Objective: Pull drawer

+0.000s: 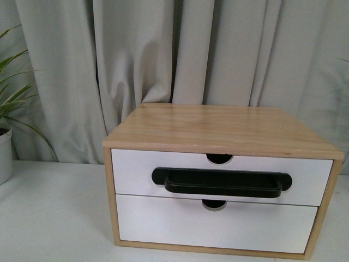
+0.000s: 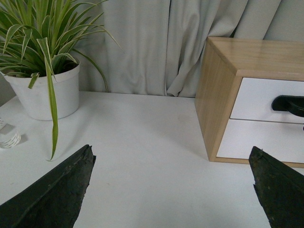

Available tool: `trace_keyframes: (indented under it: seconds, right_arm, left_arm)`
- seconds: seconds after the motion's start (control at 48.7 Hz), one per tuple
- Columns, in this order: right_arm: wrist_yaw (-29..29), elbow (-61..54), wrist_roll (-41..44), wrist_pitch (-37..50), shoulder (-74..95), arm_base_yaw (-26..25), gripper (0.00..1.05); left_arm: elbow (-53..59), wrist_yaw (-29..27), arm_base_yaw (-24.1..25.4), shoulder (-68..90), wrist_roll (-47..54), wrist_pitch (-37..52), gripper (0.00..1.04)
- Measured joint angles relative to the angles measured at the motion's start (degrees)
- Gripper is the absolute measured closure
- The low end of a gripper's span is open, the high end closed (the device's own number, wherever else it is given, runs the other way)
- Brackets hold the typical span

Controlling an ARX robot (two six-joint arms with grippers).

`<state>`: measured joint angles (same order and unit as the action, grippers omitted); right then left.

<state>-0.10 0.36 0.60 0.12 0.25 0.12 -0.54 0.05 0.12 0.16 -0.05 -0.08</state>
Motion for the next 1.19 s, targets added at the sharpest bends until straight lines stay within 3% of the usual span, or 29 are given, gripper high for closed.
trace_keyframes:
  seconds: [1.19]
  right_arm:
    - [0.0, 0.0, 0.0, 0.0, 0.0, 0.0, 0.09]
  left_arm:
    - [0.0, 0.0, 0.0, 0.0, 0.0, 0.0, 0.06]
